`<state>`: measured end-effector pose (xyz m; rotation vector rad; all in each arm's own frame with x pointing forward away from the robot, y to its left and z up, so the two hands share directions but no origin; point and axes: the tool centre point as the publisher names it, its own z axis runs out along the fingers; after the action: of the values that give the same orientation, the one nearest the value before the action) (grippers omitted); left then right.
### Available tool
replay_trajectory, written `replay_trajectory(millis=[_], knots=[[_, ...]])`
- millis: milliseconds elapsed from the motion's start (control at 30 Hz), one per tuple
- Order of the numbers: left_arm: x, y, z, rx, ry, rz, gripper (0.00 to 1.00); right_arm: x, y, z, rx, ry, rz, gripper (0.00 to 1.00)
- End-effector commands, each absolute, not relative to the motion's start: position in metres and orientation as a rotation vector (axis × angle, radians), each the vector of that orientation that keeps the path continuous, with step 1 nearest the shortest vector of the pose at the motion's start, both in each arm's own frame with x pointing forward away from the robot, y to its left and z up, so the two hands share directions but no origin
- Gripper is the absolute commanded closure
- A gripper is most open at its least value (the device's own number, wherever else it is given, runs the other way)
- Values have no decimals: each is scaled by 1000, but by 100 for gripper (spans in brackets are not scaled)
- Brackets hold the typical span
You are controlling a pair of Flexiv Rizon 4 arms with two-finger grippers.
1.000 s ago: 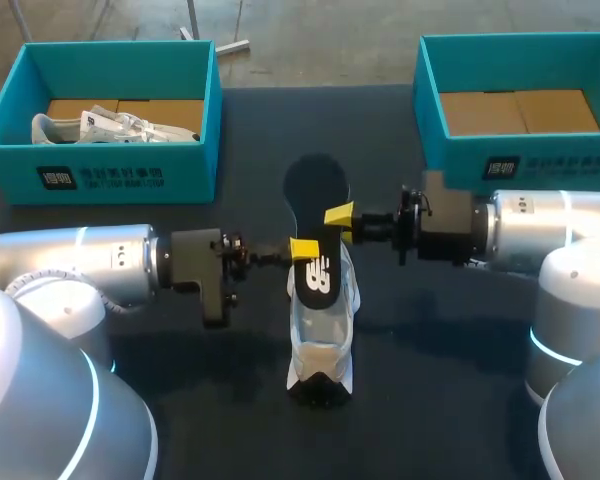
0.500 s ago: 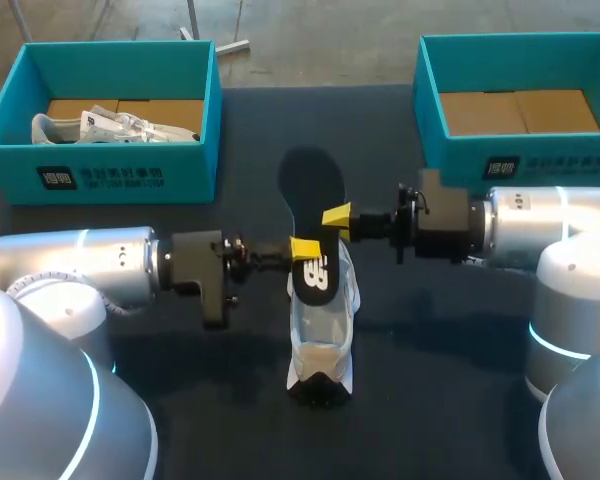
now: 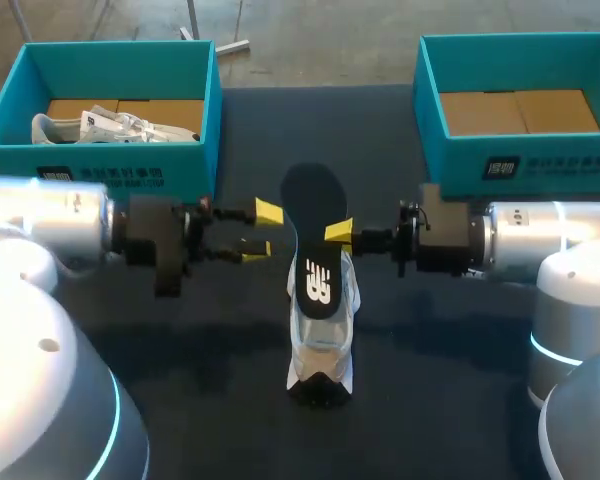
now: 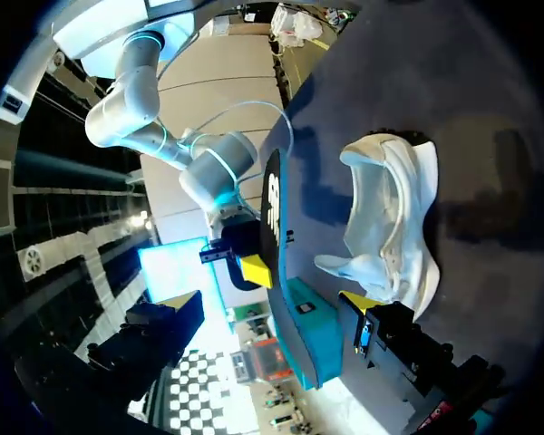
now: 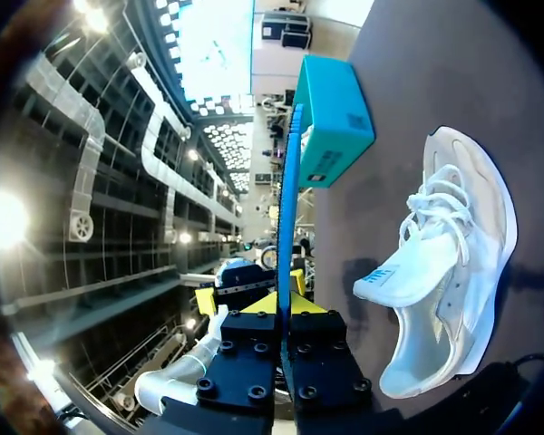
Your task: Take the shoe out of the shoebox, open the shoe tongue, remove and reinsert the insole, then place the shoe into the shoebox
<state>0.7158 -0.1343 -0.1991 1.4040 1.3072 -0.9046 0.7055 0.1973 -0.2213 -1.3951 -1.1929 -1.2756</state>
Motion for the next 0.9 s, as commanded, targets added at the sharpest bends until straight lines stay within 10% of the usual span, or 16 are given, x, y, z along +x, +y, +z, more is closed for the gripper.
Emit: replay_trajectory(millis=[33,900], knots=[[725,-119,-177,1698,1440,-735,0,706,201,-226,-1413,-1183,-1277,100],[767,-149,-100,2099,1702,-455,0,706,201,-226,-1413,-1183,-1277,100]])
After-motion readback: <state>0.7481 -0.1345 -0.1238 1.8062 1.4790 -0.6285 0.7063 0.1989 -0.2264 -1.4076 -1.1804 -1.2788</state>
